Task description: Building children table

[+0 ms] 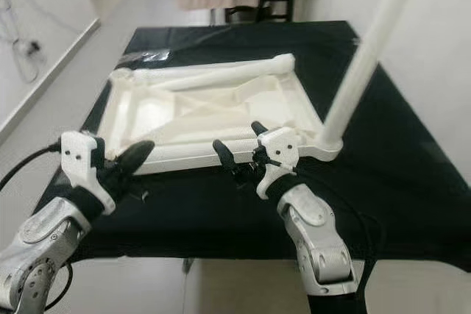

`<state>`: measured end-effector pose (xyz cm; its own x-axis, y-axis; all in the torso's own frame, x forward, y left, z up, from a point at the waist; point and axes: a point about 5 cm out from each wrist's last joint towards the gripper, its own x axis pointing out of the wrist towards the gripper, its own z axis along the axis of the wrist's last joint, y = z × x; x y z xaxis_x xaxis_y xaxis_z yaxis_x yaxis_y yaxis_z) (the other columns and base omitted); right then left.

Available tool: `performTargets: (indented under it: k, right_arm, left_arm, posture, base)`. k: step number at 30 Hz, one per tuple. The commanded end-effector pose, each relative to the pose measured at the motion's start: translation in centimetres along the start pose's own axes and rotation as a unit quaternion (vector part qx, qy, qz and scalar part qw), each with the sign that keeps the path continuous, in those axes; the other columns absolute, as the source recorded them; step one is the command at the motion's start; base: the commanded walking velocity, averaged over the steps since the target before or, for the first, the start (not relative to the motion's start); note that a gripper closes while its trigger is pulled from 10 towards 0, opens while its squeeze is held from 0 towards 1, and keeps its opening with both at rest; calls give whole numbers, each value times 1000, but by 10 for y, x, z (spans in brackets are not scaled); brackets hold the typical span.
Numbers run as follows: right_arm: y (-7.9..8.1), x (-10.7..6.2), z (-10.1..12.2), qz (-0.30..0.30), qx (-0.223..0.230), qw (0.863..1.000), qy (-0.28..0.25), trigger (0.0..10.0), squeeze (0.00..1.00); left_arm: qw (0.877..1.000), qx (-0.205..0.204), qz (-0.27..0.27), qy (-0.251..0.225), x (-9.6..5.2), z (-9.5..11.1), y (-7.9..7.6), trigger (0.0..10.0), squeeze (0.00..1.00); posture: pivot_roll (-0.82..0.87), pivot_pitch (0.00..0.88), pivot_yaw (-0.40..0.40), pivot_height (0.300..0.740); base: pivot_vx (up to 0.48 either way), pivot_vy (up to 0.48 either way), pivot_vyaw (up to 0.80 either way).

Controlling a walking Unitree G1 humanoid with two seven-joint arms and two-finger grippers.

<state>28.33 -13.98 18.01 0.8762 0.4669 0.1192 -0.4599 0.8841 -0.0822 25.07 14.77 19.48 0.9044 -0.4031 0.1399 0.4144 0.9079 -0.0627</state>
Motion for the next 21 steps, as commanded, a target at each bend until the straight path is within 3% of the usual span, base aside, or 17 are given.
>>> performTargets:
  k: [1, 4, 11, 19, 21]
  right_arm:
    - [1, 0, 0, 2, 6, 1000, 0, 10000, 0]
    - [1, 1, 1, 2, 5, 1000, -2, 10000, 0]
    - [3, 1, 0, 5, -1, 1000, -3, 10000, 0]
    - [4, 1, -3, 6, -2, 1000, 4, 10000, 0]
    - [5, 1, -4, 9, 8, 1000, 9, 10000, 0]
  left_arm:
    - [1000, 4, -2, 6, 1, -1, 0, 10000, 0]
    - [1000, 5, -2, 6, 1, -1, 0, 10000, 0]
    - [1000, -5, 3, 9, 1, -2, 2, 10000, 0]
    - [1000, 2, 0, 17, 3, -4, 1, 10000, 0]
    - [1000, -5, 5, 11, 4, -3, 2, 10000, 0]
  posture:
    - [-32, 75, 26, 740]
    - [-31, 72, 26, 740]
    - [-31, 70, 24, 740]
    - [-31, 69, 23, 740]
    - [-32, 67, 23, 740]
  base:
    - [0, 0, -800]
    - [0, 0, -800]
    - [0, 0, 0]
    - [0, 480, 0]
    - [0, 356, -800]
